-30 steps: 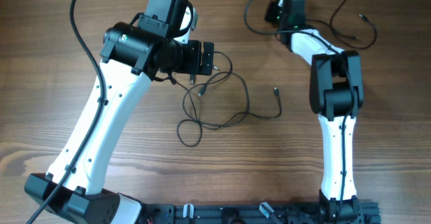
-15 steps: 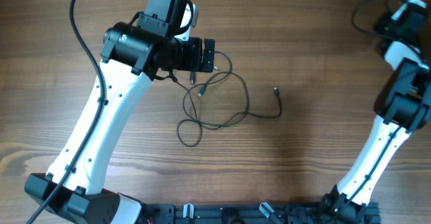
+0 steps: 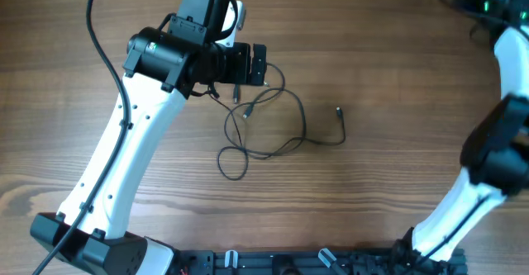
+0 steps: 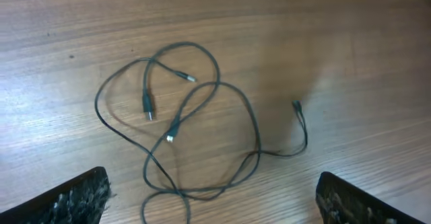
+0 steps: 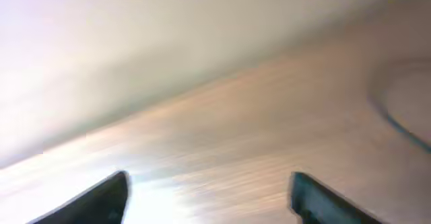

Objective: Untangle cables

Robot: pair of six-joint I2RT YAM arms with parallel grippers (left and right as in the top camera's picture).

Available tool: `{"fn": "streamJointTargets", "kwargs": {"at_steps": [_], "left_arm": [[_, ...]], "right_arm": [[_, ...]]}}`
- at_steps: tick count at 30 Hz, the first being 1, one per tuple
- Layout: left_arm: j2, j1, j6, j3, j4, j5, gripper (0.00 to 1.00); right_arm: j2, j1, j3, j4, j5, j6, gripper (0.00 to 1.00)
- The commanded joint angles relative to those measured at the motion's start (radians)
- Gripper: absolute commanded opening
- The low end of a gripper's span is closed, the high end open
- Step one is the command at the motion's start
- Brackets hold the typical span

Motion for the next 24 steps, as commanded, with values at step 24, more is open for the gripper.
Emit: {"fn": "streamJointTargets", "kwargs": {"at_steps": [24], "left_arm": [[0.008, 0.578, -0.035, -0.006, 0.126, 0.066, 1.0]], "right_arm": [[-0.041, 1.116, -0.421, -0.021, 0.381, 1.439, 1.0]]}}
